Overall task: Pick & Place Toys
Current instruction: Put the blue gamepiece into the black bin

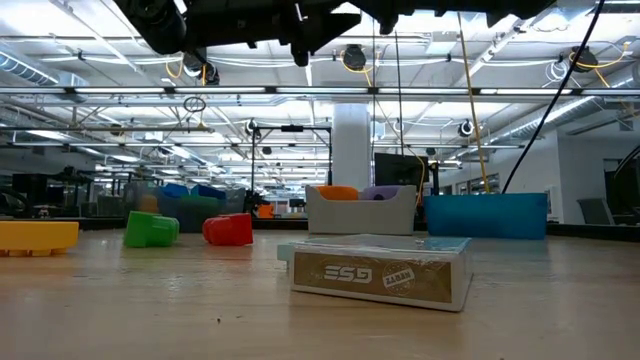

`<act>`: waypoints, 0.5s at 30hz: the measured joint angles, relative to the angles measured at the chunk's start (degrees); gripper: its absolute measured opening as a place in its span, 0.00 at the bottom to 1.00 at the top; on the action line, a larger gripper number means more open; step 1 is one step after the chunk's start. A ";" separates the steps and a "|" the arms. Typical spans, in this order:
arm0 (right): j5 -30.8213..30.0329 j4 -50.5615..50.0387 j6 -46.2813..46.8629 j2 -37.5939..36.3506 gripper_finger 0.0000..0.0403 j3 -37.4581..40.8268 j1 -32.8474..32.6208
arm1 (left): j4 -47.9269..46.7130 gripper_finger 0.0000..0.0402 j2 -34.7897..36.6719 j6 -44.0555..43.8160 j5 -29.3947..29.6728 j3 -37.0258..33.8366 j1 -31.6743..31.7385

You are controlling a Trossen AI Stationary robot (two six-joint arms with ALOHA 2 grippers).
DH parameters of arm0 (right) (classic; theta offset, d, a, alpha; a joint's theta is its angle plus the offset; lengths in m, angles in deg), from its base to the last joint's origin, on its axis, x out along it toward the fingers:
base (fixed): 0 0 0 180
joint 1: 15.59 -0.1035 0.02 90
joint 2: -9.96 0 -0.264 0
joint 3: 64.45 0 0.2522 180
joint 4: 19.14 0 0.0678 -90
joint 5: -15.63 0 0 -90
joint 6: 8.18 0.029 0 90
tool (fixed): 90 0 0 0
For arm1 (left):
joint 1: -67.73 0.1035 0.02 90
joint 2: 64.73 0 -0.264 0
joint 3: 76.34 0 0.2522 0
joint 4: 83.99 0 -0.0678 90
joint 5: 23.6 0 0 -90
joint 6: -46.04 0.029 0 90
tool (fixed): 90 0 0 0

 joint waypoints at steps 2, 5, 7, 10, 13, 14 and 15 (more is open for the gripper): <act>0.06 -0.64 -0.27 0.14 0.37 0.02 -0.01 | 0.50 0.63 0.00 0.00 0.03 0.02 0.09; -1.16 -0.97 -1.09 0.12 0.32 0.04 -0.02 | 0.53 0.63 0.00 -0.13 0.09 0.02 0.06; -2.53 -1.66 -1.26 0.10 0.27 0.04 -0.02 | 0.73 0.63 0.00 -0.11 0.07 0.02 0.02; -2.75 -2.16 -1.48 0.10 0.19 0.04 0.00 | 0.61 0.63 0.00 -0.04 0.12 0.02 0.06; -2.57 -1.78 -1.51 0.10 0.14 0.04 0.00 | 0.60 0.63 0.00 0.08 0.15 0.02 0.06; -2.55 -1.80 -1.51 0.10 0.13 0.06 0.00 | 0.51 0.63 0.00 0.28 0.15 0.02 0.06; -2.52 -1.82 -1.51 0.10 0.11 0.07 0.00 | 0.31 0.63 0.00 0.54 0.15 0.02 0.06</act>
